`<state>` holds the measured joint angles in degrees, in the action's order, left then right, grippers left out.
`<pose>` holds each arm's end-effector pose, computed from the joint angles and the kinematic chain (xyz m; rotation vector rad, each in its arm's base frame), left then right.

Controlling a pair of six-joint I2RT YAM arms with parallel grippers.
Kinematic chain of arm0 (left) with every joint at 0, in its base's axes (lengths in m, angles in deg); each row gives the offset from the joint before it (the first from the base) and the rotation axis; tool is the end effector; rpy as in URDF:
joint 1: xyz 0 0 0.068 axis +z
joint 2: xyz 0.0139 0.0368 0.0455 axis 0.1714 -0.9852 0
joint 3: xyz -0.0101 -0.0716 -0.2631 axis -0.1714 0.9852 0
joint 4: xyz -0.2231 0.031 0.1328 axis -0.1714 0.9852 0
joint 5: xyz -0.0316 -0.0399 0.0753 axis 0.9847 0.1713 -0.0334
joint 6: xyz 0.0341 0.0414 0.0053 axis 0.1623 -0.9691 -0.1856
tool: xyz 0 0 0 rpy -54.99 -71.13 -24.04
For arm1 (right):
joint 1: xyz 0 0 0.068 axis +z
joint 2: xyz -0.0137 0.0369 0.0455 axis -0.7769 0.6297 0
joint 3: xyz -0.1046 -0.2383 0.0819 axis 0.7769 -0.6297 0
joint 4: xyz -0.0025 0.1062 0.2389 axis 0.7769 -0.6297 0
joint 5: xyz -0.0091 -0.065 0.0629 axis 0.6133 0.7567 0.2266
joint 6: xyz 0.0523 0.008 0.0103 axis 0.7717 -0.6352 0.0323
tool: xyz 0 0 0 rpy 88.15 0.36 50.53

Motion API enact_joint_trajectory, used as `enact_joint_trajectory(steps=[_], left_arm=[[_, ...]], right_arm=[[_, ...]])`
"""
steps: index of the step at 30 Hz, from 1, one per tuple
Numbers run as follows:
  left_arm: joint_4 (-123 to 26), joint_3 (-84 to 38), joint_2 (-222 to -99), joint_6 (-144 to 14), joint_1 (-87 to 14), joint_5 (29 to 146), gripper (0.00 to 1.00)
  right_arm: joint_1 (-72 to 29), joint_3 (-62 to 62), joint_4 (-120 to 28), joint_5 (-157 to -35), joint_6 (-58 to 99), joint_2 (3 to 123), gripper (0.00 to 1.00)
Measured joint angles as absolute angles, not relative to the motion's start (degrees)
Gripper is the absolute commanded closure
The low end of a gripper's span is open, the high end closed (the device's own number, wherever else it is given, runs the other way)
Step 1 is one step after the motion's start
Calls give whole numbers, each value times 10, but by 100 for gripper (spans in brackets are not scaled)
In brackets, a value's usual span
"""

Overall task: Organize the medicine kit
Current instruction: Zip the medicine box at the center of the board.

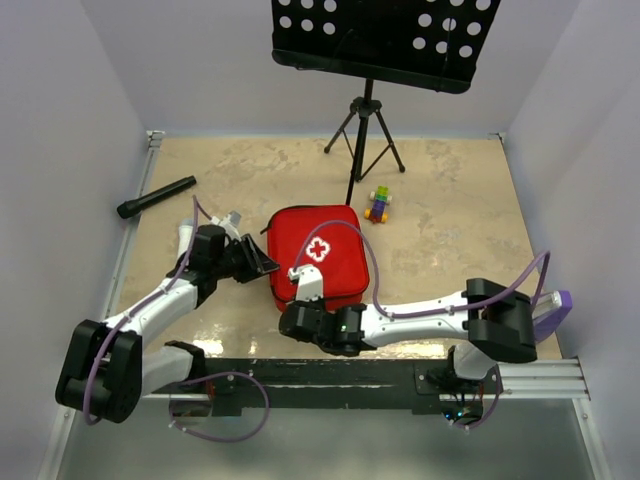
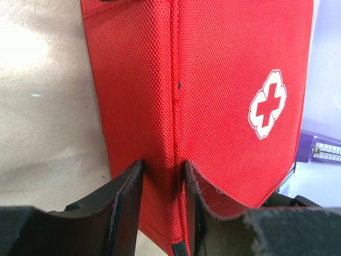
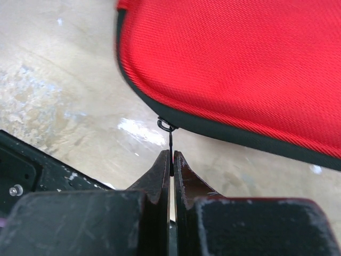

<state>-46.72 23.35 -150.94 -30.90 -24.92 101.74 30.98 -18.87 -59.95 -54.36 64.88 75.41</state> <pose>0.2096 -0.0705 0.1755 -0.4095 2.3623 -0.9760 0.0662 0.3273 0.1979 -0.3695 2.2909 0.4707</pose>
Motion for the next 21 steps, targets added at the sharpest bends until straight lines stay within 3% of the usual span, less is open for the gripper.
enact_joint_trajectory(steps=[16, 18, 21], left_arm=[[-411, 171, -1557, -340, -249, 1047, 100], [-399, 162, -1560, -346, -247, 1048, 88], [-358, 137, -1563, -363, -243, 1038, 53]], right_arm=[[303, -356, -610, -549, 825, 540, 100], [303, -357, -605, -553, 815, 543, 100], [304, -331, -604, -559, 785, 581, 100]])
